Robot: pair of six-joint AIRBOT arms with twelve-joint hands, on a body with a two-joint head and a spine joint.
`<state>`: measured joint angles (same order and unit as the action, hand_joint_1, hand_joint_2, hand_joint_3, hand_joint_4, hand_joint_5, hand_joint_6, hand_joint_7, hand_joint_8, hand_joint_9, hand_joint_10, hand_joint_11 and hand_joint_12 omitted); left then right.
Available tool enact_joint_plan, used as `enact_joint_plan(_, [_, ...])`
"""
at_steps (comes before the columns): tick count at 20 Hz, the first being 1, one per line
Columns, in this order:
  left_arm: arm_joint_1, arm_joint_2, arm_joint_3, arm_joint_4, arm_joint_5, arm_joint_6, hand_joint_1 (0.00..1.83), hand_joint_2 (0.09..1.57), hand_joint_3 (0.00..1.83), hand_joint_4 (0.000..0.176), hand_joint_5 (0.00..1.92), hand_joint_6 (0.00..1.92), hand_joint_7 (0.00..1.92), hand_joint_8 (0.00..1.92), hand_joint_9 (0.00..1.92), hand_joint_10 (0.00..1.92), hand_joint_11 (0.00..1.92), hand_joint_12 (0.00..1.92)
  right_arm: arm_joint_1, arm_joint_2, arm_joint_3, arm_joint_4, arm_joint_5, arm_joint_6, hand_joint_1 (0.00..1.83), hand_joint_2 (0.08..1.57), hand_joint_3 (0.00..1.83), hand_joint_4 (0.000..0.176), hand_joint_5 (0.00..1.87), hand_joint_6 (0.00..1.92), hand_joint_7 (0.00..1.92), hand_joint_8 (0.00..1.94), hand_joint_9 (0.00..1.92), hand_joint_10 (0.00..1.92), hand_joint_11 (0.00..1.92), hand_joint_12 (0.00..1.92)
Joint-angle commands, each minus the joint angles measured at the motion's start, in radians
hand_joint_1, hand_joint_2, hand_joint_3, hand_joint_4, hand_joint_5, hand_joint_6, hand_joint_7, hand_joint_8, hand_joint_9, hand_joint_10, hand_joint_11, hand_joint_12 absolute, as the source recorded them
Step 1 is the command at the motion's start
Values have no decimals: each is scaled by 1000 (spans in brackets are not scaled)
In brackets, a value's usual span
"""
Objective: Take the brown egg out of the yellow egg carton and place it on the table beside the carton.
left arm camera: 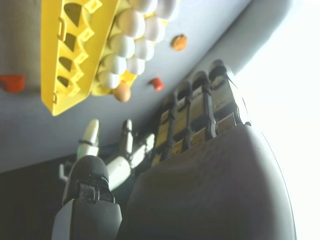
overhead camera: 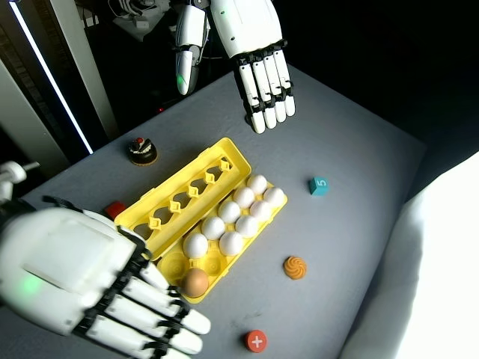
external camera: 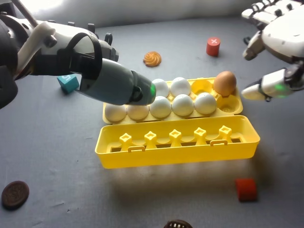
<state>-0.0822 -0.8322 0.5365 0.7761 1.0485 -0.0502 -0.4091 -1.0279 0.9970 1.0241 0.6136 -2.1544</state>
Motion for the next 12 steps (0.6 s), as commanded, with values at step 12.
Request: enact_joint_plan(12, [13,-4,-3,91,-50,-45,0,1175,4,0,94,6,76,5,53,3,17,63,-19,-188,242,-70,42,21,640,869,1,99,782,20,0,0,0,0,0,0])
